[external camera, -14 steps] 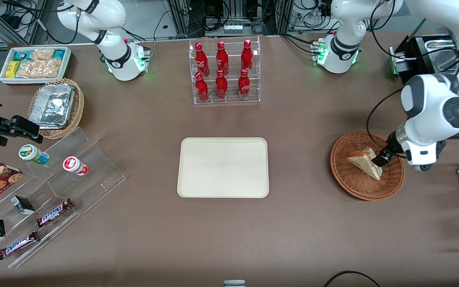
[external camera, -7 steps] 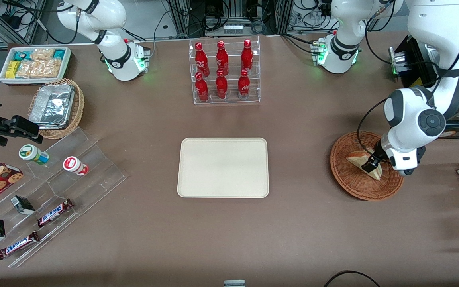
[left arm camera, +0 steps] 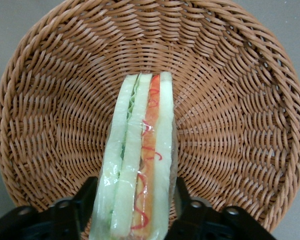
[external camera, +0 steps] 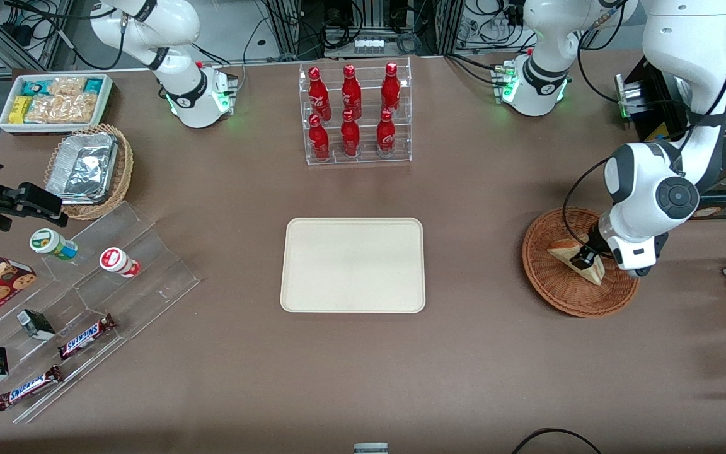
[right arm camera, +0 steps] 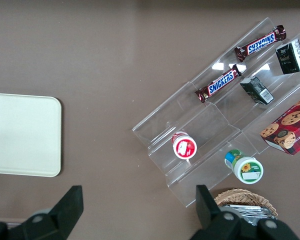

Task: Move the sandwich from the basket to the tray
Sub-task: 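Lower the left gripper and close it on the wrapped sandwich, then lift the sandwich and carry it over the cream tray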

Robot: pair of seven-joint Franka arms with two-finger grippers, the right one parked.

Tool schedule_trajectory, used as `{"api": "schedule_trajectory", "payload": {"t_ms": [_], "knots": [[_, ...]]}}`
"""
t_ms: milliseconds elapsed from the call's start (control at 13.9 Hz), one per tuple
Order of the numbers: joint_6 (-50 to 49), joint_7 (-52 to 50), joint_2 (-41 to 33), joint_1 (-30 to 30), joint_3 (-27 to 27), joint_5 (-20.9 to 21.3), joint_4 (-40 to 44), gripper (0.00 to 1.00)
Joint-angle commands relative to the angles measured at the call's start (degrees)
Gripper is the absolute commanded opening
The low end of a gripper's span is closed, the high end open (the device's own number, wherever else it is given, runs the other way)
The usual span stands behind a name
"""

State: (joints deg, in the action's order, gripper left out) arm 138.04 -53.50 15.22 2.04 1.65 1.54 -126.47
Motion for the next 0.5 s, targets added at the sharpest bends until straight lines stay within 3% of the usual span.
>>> {"api": "schedule_trajectory", "payload": {"t_ms": [0, 216, 432], "knots": [[0.6, -1.8, -0.5, -0.5, 0.0, 1.0, -0.3, 0.03], [-0.6, -0.9, -1.5, -0.7, 0.0, 1.4, 0.2, 0.02], [-13.1, -0.4, -3.8, -2.9, 0.2, 5.6, 5.2, 0.02]]}}
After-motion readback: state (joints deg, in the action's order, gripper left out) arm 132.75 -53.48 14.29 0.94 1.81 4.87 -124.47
